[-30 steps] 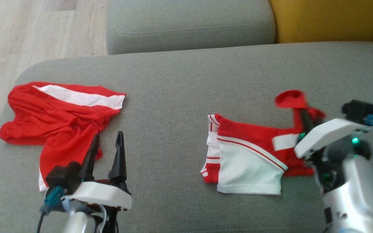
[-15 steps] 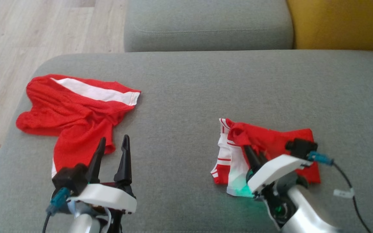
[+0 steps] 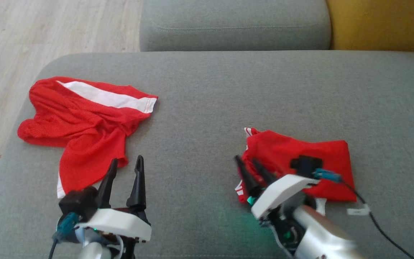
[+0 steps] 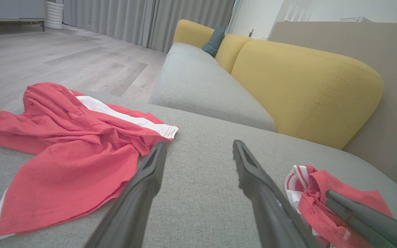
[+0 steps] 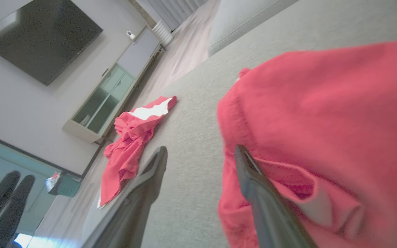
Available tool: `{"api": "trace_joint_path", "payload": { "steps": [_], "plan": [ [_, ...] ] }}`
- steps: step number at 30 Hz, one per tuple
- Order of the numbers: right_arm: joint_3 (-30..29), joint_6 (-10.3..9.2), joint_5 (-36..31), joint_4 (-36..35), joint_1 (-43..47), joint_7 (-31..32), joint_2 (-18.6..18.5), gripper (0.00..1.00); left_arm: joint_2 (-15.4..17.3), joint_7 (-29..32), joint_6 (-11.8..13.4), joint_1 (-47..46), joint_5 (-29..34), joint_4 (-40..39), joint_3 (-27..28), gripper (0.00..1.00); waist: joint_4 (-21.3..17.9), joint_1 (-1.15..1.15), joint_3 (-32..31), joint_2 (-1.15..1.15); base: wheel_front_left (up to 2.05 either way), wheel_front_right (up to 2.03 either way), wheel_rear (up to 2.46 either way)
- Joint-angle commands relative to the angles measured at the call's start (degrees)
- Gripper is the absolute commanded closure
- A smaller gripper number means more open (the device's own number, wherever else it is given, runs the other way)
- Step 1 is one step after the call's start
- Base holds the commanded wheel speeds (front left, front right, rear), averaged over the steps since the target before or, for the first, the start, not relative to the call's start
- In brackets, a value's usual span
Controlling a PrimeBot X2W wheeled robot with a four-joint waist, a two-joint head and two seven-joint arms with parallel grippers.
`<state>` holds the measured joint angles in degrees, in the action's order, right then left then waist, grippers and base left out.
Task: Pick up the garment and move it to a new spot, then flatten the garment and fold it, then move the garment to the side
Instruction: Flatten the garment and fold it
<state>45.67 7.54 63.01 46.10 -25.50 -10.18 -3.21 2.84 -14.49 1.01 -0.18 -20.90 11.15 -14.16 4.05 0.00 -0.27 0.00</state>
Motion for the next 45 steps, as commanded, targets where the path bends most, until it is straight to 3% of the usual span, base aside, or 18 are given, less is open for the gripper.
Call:
{"api": "trace_joint_path", "payload": {
  "steps": [1,9,17,23,27,31,39,45],
  "plan": [
    [1.91,-0.05,1.08,-2.44,-3.03,-0.81,0.33,0.0,0.04,-0.51,0.18,-2.61,-0.26,-1.71,1.72,0.0,-0.3,0.0,0.05,0.0,0.0,0.0,0.0],
    [9.06,-0.05,6.63,-7.48,-7.14,-2.25,0.33,0.0,0.04,-0.51,0.47,-2.75,-0.63,-1.59,1.98,0.0,-2.08,0.0,-0.9,0.0,0.0,0.0,0.0],
    [4.46,-0.05,-0.49,-2.64,-14.9,-4.39,0.33,0.0,0.04,-0.51,0.77,-2.61,-0.82,-2.72,2.33,0.0,-3.59,0.0,-1.47,0.0,0.0,0.0,0.0],
    [-5.98,-0.05,-11.94,0.5,-16.62,-4.78,-1.97,0.0,0.04,-0.51,1.15,-2.99,-1.09,-4.43,2.24,0.0,-4.42,0.0,-1.4,0.0,0.0,0.0,0.0],
    [-14.54,-0.05,-22.31,-3.69,-13.14,-4.8,-6.29,0.0,0.04,-0.51,1.31,-3.38,-1.18,-5.73,1.86,0.0,-4.87,0.0,-0.99,0.0,0.0,0.0,0.0],
    [-23.29,-0.05,-32.56,-10.46,-5.71,-4.81,-8.34,0.0,0.04,-0.51,1.29,-3.72,-1.28,-7.01,1.46,0.0,-5.24,0.0,-0.63,0.0,0.0,0.0,0.0],
    [-38.04,-0.05,-46.56,-23.38,10.76,-4.81,-4.18,0.0,0.04,-0.51,0.94,-3.52,-1.4,-9.26,0.67,0.0,-5.87,0.0,-0.18,0.0,0.0,0.0,0.0],
    [-42.86,-0.05,-50.7,-27.88,17.35,-4.81,-0.71,0.0,0.04,-0.51,0.9,-2.12,-0.69,-9.96,0.34,0.0,-6.6,0.0,0.0,0.0,0.0,0.0,0.0]
  ]
}}
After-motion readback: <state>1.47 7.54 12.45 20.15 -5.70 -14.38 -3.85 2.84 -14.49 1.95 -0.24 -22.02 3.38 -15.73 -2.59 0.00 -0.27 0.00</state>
